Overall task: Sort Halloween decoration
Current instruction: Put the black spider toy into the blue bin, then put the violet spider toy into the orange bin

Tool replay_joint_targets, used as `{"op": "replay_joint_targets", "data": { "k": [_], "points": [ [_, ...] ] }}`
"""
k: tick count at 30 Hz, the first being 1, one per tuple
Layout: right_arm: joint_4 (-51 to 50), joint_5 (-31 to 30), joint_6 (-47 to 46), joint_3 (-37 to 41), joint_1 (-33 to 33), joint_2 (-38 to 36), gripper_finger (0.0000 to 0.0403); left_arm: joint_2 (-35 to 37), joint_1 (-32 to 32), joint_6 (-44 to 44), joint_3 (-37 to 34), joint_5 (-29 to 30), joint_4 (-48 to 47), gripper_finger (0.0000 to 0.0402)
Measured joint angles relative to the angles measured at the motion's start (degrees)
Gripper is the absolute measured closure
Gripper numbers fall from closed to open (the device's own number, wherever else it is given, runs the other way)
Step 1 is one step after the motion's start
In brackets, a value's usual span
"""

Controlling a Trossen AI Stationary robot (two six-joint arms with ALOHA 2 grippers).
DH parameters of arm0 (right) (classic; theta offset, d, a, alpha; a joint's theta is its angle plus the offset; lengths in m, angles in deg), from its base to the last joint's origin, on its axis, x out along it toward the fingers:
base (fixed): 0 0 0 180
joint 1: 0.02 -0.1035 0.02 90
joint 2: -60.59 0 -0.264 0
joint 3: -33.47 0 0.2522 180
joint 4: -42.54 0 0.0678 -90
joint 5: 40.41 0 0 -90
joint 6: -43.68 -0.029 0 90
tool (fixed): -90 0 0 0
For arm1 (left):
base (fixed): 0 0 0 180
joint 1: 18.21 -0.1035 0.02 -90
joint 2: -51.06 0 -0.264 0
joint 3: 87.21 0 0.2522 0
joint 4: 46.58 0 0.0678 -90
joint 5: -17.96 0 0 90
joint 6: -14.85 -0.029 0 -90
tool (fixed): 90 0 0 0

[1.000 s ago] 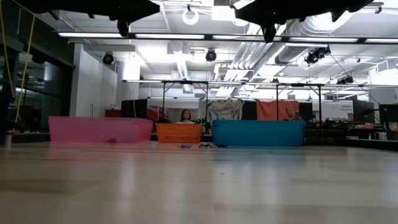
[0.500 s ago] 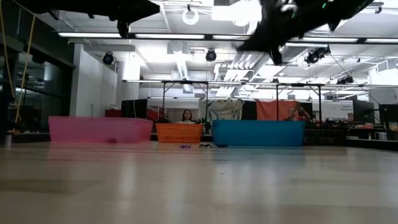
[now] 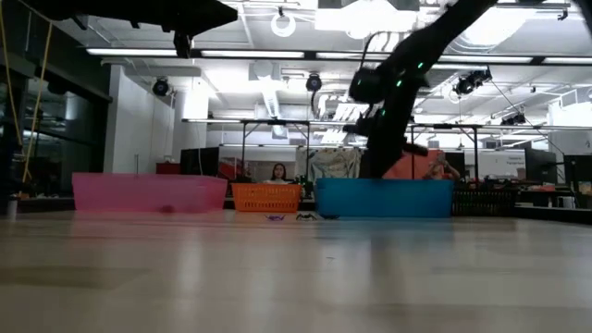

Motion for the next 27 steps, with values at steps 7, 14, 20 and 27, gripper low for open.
{"op": "replay_joint_targets", "data": {
  "k": [7, 14, 20, 27],
  "points": [
    [-0.78, -1.26, -4.19, -5.81, 0.26, 9.6, 0.0396, 0.0, 0.0, 0.0, 0.0, 2.29, -0.21, 0.0401],
    [-0.59, -4.6, -1.46, -6.27, 0.2, 10.29, 0.0322, 0.0, 0.0, -0.02, -0.02, 2.9, -0.46, 0.0401],
    [-0.49, -3.73, 0.05, -6.53, 0.19, 10.07, 0.0247, 0.0, 0.0, -0.02, -0.02, 2.91, -1.51, 0.0401],
    [0.93, 0.23, 14.18, -6.93, -2.39, 0.42, 0.0227, 0.0, 0.0, 0.07, -0.02, 2.91, -3.03, 0.0401]
  ]
}}
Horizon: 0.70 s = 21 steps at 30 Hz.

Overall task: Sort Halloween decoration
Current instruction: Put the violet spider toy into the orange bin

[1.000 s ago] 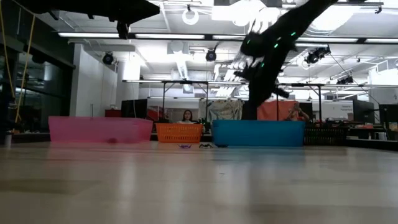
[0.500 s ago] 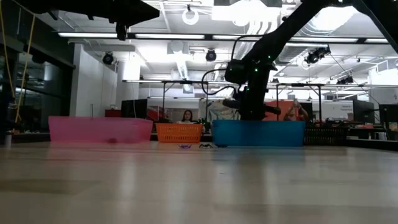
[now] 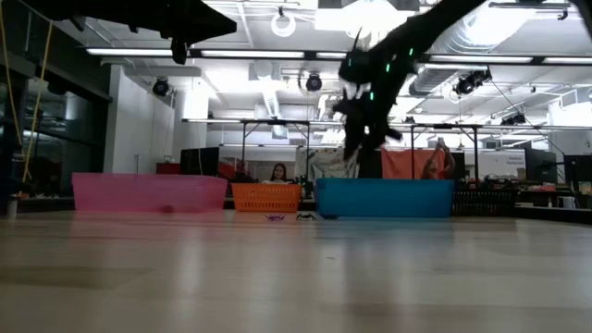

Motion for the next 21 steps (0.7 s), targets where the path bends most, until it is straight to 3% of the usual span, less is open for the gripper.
{"op": "replay_joint_targets", "data": {
  "k": [5, 10, 17, 21],
  "points": [
    [1.28, 0.51, 5.36, 1.04, -5.19, -8.56, 0.0226, 0.0, 0.0, 0.02, 0.0, 0.02, 0.0, 0.0401],
    [11.33, 1.27, 0.71, 14.38, -11.26, -20.06, 0.0226, 0.0, 0.0, 0.0, 0.0, 0.02, 0.01, 0.0401],
    [37.71, 5.64, -17.05, 35.58, -23.12, -34.66, 0.0226, 0.0, 0.0, -0.02, 0.0, 0.02, -0.18, 0.0401],
    [50.0, 5.47, -14.68, 40.42, -29.33, -36.53, 0.0226, 0.0, 0.0, -0.04, 0.0, 0.02, -0.18, 0.0401]
  ]
}}
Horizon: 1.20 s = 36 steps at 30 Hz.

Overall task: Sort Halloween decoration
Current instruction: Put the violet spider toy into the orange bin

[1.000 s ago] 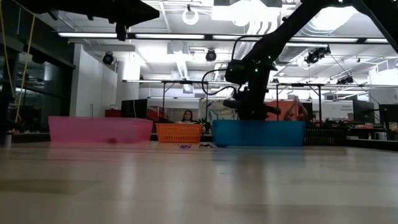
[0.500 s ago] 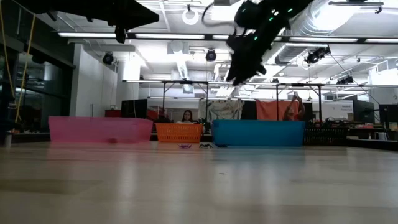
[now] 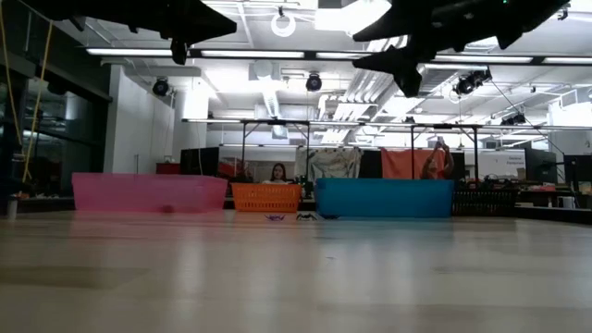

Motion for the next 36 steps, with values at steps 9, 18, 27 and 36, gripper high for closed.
{"op": "replay_joint_targets", "data": {
  "k": [9, 18, 27, 36],
  "points": [
    [0.14, -6.56, 5.78, -0.51, -3.48, 0.48, 0.0226, 0.0, 0.0, -0.02, 0.0, 0.0, -0.68, 0.0401],
    [-0.14, -6.67, 5.84, -0.51, -1.36, 0.5, 0.0226, -0.84, 6.36, 7.22, 10.0, -7.22, -31.5, 0.0394],
    [-5.85, -6.68, 6.81, -0.53, 0.57, 0.5, 0.0226, -9.72, 35.45, 29.18, 15.76, -6.86, -46.99, 0.0317],
    [-11.01, -6.67, 6.81, -0.53, 2.28, 0.5, 0.0226, -29.74, 54.42, 40.52, 15.78, -3.3, -44.27, 0.0246]
  ]
}}
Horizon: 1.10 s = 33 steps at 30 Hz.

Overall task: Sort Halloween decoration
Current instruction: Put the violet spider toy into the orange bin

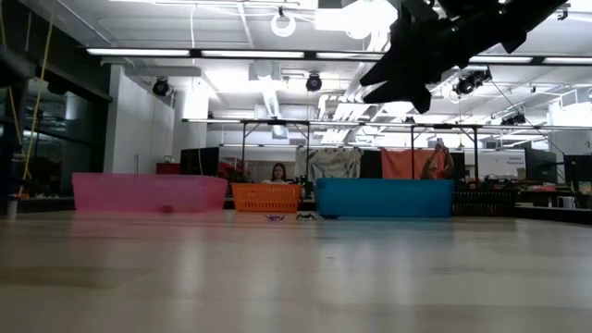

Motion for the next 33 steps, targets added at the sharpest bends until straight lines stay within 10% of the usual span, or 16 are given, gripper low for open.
{"op": "replay_joint_targets", "data": {
  "k": [24, 33],
  "points": [
    [-2.42, -0.04, -0.02, 0.0, 1.98, 0.02, 0.0226, -17.39, 1.84, -1.73, 2.36, 2.19, 0.88, 0.0247],
    [-2.99, -0.04, -0.46, -0.02, 1.98, 0.02, 0.0226, -17.93, 0.3, 4.23, 2.24, 4.62, -1.87, 0.039]
  ]
}}
